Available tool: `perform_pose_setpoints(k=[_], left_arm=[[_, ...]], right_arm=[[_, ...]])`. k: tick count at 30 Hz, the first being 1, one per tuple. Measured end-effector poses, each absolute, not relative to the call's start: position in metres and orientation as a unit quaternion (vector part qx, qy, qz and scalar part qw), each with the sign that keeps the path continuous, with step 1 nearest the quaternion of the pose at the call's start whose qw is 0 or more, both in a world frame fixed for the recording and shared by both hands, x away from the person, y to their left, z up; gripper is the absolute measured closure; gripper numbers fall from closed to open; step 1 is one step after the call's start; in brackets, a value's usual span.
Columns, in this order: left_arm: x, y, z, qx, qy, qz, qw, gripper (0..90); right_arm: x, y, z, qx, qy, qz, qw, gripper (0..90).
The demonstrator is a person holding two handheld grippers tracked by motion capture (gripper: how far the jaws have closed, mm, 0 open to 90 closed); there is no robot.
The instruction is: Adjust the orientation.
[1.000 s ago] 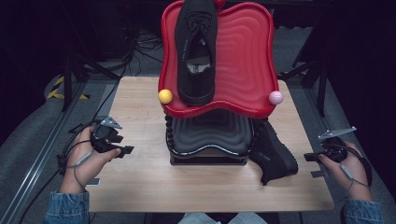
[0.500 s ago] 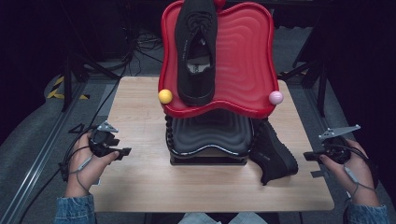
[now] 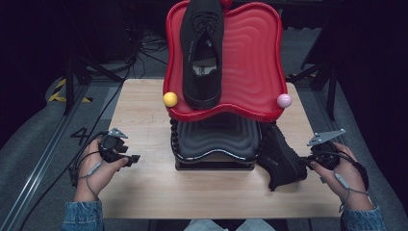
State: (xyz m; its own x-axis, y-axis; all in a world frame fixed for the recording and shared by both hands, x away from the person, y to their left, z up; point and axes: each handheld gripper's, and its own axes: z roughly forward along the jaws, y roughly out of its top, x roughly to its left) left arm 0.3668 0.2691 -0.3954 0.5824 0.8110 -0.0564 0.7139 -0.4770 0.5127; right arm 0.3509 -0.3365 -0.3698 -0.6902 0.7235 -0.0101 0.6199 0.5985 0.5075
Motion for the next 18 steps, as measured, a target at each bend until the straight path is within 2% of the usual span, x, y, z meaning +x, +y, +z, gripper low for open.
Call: perform_pose_setpoints(k=[11,18], left_arm=[[0.367,0.265,-0.399,0.860,0.439,0.091,0.243,39.2],[0.367,0.267,-0.401,0.862,0.439,0.089,0.239,38.4]], right_arm=[[0.356,-0.332,-0.375,0.376,0.892,0.217,0.127,90.0],[0.360,-0.350,-0.371,0.401,0.880,0.214,0.142,90.0]])
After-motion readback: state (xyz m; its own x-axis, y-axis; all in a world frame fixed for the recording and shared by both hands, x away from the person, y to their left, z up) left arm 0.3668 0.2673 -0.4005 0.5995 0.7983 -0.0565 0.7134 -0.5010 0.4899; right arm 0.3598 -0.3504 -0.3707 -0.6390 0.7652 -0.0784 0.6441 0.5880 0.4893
